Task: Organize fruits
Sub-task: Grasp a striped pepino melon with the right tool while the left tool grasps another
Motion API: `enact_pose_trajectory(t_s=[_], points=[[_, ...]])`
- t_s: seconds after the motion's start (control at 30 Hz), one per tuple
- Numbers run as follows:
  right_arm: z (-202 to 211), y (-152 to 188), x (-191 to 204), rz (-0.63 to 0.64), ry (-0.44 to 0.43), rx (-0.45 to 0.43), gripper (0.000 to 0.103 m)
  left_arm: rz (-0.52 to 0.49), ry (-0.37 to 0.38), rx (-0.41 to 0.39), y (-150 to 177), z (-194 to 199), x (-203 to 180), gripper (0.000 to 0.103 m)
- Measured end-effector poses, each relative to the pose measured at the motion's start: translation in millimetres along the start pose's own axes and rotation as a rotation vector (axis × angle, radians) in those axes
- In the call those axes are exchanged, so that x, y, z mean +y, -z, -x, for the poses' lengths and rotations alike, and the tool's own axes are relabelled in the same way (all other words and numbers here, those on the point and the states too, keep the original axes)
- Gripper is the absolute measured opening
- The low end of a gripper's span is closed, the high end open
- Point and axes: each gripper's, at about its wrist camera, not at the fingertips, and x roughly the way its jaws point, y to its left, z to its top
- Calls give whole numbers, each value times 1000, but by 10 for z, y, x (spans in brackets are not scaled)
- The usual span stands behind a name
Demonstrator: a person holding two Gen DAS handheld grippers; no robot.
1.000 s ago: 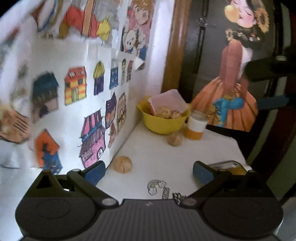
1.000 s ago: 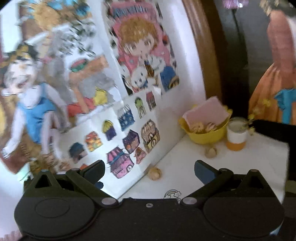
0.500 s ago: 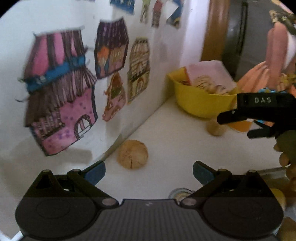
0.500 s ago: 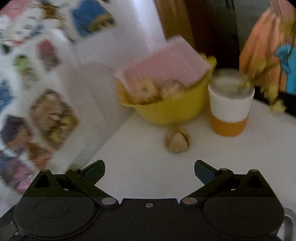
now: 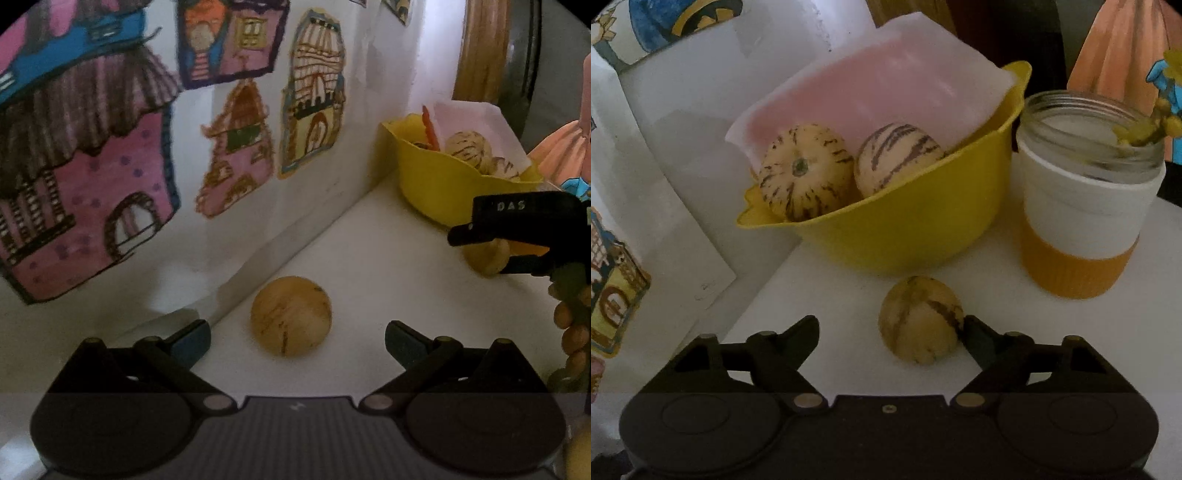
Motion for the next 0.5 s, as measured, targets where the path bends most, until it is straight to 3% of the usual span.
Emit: enact_pose_trajectory(t_s=[0.03, 0.17, 0.3, 0.4, 0.5], points=[[11, 23, 17, 12, 1, -3, 76, 7, -4, -2, -4, -6, -6, 101], [12, 43, 67, 26, -33, 20, 49, 15, -9, -23, -29, -62, -22, 91], [4, 80, 143, 48, -61, 32, 48, 26, -16, -38, -68, -115, -39, 78], [8, 115, 185, 49, -84, 41, 48, 16, -14, -43, -93, -132, -41, 59], [8, 162, 277, 55, -97, 57, 47, 5, -13, -44, -106, -145, -49, 50]])
